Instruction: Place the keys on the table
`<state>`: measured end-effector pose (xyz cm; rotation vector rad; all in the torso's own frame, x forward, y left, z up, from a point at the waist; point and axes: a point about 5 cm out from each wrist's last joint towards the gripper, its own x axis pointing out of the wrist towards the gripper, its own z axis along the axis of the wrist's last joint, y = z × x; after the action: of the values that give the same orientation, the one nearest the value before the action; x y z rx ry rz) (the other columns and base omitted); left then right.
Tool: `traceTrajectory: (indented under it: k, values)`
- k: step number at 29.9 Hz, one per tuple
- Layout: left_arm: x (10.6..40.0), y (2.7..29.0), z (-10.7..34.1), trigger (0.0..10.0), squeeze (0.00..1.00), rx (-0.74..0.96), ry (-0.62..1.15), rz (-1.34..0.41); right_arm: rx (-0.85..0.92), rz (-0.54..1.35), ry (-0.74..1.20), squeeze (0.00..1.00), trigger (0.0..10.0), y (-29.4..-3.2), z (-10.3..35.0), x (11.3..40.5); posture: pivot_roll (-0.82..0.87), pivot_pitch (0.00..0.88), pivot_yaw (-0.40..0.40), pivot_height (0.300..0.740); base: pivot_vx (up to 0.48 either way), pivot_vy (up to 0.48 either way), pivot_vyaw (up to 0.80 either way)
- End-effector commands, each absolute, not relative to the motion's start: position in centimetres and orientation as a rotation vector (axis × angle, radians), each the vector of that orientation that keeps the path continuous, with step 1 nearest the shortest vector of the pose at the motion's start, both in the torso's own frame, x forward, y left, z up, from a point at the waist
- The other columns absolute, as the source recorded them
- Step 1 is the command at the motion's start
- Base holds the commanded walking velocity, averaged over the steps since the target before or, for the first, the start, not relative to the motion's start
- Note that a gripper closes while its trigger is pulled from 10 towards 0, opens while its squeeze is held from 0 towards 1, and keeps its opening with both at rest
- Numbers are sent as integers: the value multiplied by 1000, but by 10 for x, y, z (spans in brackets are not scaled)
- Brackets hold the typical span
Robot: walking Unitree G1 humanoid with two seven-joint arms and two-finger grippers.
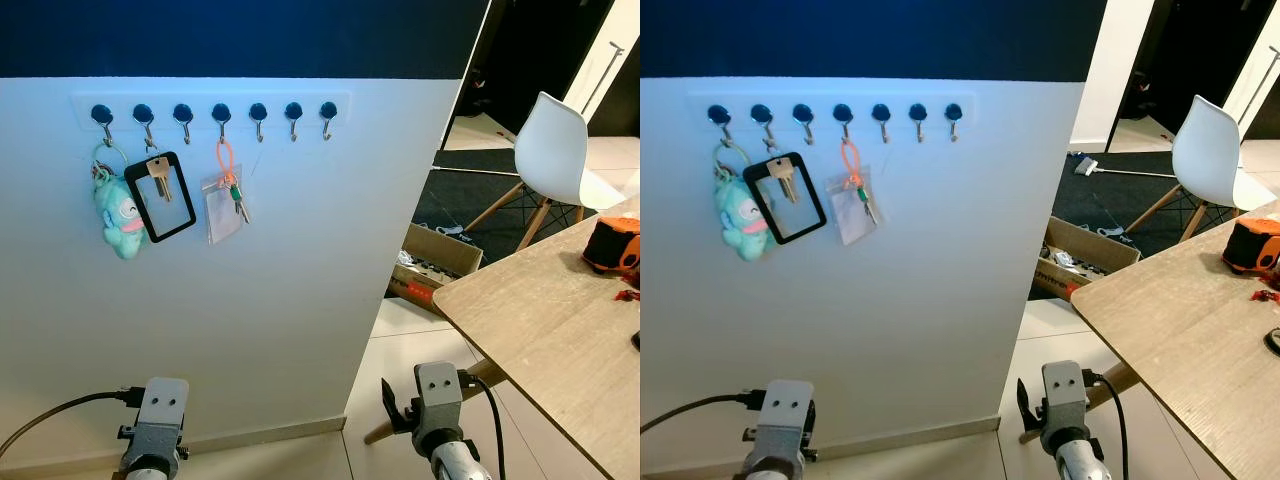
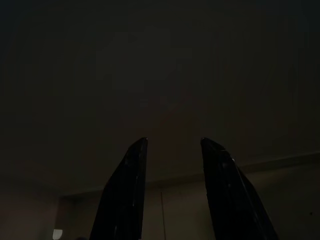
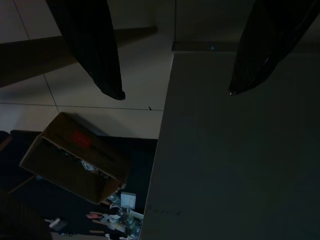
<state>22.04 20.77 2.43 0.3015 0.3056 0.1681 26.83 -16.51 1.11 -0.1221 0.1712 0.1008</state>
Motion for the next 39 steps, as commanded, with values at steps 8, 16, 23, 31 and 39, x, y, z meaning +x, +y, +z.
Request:
traceTrajectory:
  k: [8,16,23,31,39]
  values:
    - [216,211,20,10000,0,315,325,173,-130,103,187,0,10000,-166,6,263,141,124,-42,740,0,0,0]
    - [219,211,21,10000,0,318,321,168,-133,107,185,0,10000,-165,6,263,129,128,-39,740,0,0,0]
    - [219,212,21,10000,0,323,321,163,-134,110,181,0,10000,-163,6,262,117,134,-33,740,0,0,0]
    - [223,214,23,10000,0,333,318,150,-136,116,173,0,10000,-158,6,262,109,137,-19,740,0,0,0]
    - [225,218,25,10000,0,344,313,147,-140,104,169,0,10000,-159,7,261,116,142,-8,740,0,0,0]
